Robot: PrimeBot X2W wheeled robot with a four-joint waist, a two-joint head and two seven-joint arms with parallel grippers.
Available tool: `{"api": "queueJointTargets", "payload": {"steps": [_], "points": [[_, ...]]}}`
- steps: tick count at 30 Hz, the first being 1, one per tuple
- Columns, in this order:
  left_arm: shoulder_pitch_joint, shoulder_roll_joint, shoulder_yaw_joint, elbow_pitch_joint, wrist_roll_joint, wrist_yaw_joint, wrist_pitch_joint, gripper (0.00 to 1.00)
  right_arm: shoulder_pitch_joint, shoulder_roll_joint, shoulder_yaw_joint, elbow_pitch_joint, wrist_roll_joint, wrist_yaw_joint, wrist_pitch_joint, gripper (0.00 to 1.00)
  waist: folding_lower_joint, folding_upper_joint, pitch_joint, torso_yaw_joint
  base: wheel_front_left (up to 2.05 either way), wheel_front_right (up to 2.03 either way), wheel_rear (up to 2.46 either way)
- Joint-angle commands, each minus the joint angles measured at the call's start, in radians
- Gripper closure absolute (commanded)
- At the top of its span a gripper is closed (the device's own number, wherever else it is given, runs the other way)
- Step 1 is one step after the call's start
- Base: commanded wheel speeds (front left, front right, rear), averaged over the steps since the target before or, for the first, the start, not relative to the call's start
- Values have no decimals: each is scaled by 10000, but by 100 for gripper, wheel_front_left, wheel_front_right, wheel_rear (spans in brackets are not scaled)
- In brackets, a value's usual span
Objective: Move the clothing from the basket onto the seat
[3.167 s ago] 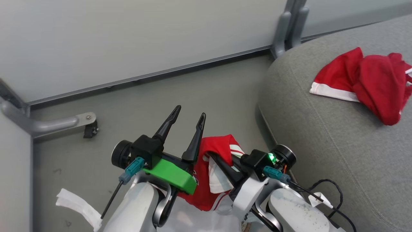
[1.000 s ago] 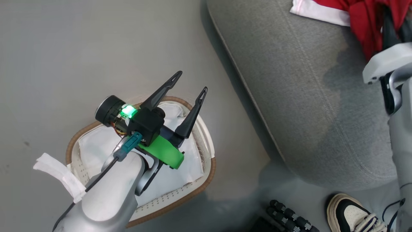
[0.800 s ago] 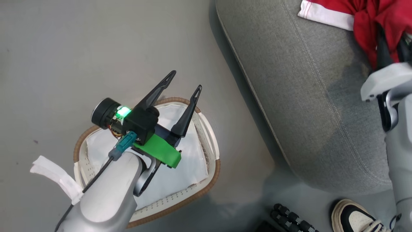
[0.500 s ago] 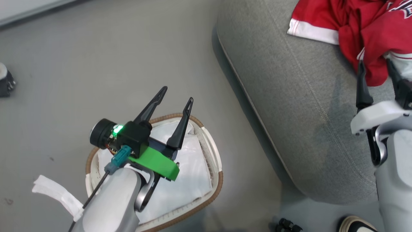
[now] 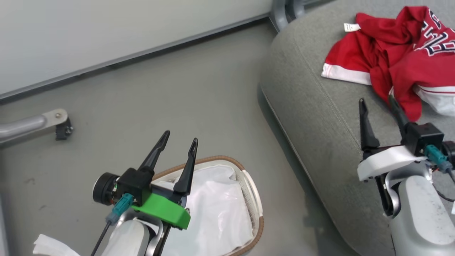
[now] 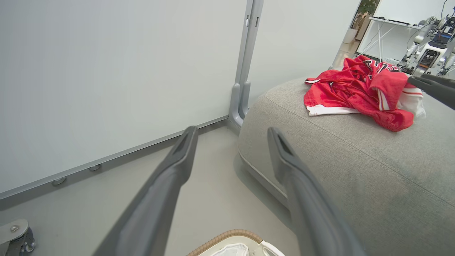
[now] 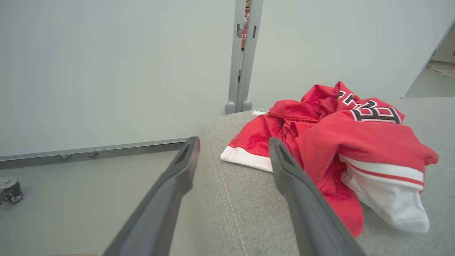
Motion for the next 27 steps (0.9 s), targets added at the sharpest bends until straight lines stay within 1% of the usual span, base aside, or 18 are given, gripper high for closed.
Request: {"api": "queueJointTargets", "payload": {"steps": [1,4,7,12,18,22,27], "points": [[310,-3,175,28,140,-31,7,0,206,20,120,-76,126,-14,2,0,0,0,-722,766,0,0,0],[563,77,612,141,231,-31,7,0,427,110,417,-194,228,-14,2,0,0,0,-889,1060,0,0,0],[815,15,1299,319,311,-31,7,0,626,154,688,-161,275,-14,2,0,0,0,-1014,1361,0,0,0],[1186,-288,2683,645,651,-22,7,0,842,195,1211,-44,435,-14,2,0,0,0,-1157,1820,0,0,0],[1420,-562,3860,876,1086,71,7,0,1102,191,1448,-46,685,-14,2,0,0,0,-1198,2168,0,0,0],[1607,-703,4425,995,1237,169,7,0,1275,195,1436,-12,781,-14,2,0,0,0,-1238,2263,0,0,0],[1806,-759,4776,1211,1160,77,7,0,1569,197,1428,77,883,-14,2,0,0,0,-1381,2295,0,0,0]]}}
